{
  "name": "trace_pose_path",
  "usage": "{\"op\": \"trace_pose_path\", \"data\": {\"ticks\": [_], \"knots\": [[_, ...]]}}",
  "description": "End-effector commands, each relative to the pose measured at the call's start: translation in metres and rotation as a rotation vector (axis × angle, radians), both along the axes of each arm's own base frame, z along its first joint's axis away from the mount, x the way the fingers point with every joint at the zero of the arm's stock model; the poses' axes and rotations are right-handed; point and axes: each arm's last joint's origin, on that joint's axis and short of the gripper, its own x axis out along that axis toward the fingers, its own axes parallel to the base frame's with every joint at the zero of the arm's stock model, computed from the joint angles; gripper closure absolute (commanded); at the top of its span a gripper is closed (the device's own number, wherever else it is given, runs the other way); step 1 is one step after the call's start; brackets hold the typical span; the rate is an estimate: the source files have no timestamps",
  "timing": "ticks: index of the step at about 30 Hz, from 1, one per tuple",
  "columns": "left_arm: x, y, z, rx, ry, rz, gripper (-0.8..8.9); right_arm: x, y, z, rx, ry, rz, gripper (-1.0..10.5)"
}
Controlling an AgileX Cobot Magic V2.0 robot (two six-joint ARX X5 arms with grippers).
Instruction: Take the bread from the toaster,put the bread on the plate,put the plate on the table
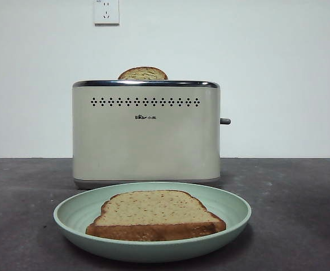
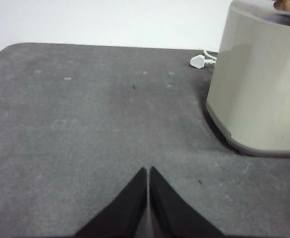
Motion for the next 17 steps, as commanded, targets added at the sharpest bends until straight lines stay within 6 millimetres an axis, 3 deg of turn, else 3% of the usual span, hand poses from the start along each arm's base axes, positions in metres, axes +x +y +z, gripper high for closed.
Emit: {"op": "trace_pose_path", "data": {"ticks": [1,17], "knots": [[0.0010,0.0001,-0.0082,-0.012,0.023,0.002,8.06,-0.0006,0.0013,0.0045,0.014,-0.014,0.007,9.4],[0.0011,0.0001,-0.0081,-0.012,0.021,0.002,8.06,-0.0006,0.0014,0.0044,0.014,-0.014,0.007,9.4]]}}
